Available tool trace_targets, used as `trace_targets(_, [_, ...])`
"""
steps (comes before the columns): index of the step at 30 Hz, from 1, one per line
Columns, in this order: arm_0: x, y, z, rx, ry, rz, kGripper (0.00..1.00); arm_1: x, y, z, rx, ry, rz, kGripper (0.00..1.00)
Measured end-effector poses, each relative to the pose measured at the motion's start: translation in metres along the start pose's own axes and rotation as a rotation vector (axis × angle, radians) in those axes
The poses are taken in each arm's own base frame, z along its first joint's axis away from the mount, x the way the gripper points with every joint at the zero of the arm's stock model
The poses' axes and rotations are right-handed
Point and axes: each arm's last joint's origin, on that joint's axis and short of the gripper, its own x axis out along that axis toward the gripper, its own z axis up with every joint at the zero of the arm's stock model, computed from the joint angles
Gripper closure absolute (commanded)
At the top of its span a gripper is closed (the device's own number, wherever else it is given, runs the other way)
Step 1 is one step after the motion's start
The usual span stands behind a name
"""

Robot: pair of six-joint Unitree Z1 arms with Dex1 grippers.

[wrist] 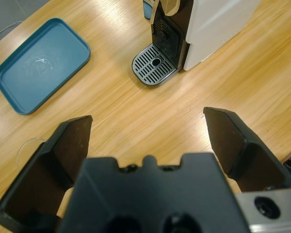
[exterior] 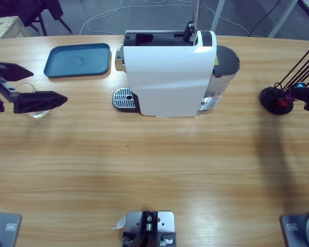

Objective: Pour coffee

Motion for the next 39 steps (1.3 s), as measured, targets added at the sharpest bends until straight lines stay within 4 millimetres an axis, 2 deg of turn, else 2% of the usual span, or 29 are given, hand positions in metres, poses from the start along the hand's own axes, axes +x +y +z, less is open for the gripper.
trace_targets(1, [0.0,0.0,0.0,0.0,0.0,0.0,0.0,0.0,-0.001,0.0,0.002,0.001,-0.001,0.925])
trace_targets(2, [0.0,0.0,0.0,-0.001,0.0,0.0,0.0,0.001,-0.001,0.0,0.002,0.001,0.0,0.992])
trace_targets(3, [0.0,0.0,0.0,-0.002,0.0,0.0,0.0,0.001,-0.002,0.0,0.002,0.0,0.0,1.0])
trace_targets(17, [0.002,0.0,-0.004,-0.016,0.014,0.002,0.0,-0.005,-0.003,-0.003,-0.027,-0.038,0.021,1.0])
trace_targets(20, [0.002,-0.001,-0.005,-0.015,0.014,-0.001,0.0,-0.015,-0.004,0.001,-0.023,-0.059,0.023,1.0])
trace_targets(25, [0.002,-0.004,-0.005,-0.011,0.014,-0.011,0.0,-0.032,-0.006,0.024,-0.012,-0.109,0.028,1.0])
trace_targets(39, [0.001,-0.004,-0.005,-0.015,0.014,-0.015,0.0,-0.083,-0.006,0.061,-0.009,-0.213,0.068,1.0])
